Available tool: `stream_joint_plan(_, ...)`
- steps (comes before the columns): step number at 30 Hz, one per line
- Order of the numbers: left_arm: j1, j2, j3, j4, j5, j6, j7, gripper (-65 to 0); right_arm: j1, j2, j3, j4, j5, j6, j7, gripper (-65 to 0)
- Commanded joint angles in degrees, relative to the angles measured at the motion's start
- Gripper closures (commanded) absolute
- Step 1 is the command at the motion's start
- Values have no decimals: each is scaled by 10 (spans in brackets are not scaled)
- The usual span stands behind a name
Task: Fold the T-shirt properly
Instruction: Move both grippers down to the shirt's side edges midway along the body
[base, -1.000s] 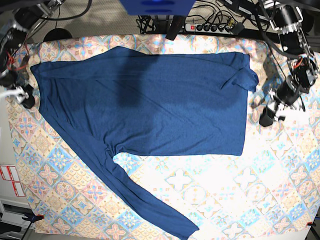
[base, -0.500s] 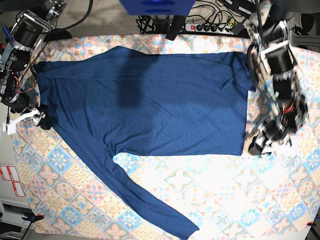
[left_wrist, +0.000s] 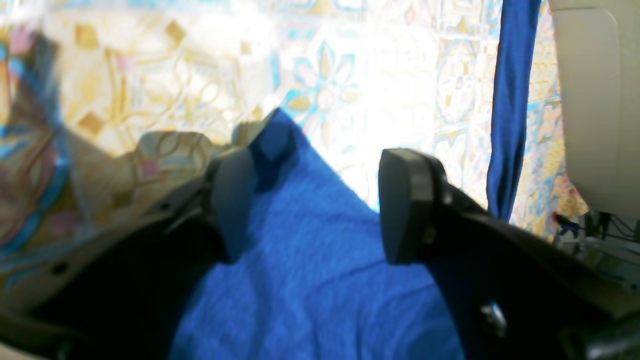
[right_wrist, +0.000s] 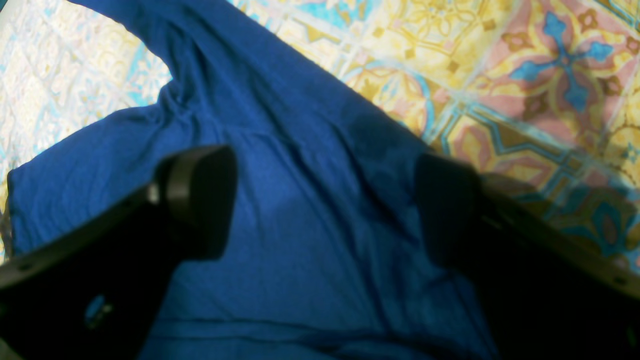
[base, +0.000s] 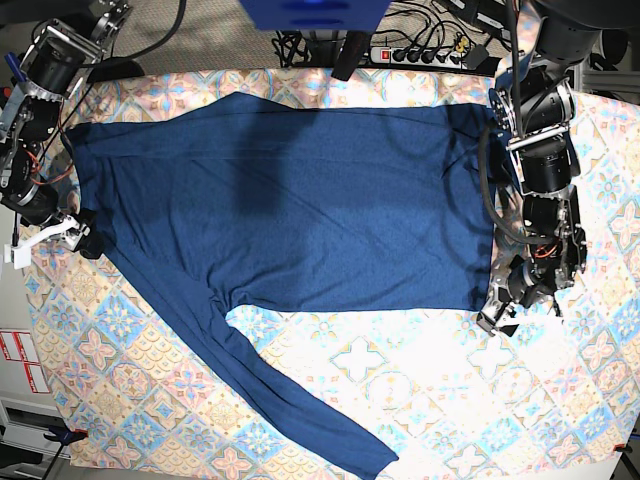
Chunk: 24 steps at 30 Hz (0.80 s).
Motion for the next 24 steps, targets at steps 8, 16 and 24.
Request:
stream_joint_plan(8,-15,-8,13,-56,-5,-4,-69,-384,7,14,5,11,9,3,9,-539)
stream_joint_plan(16,-15,-8,13,-107,-4,-4,-93,-384,7,14,5,11,9,3,8,-539)
stream_joint_plan(24,-3,13,22,-119,-3,-4,-87,-384,7,14,4,11,9,3,7,-539)
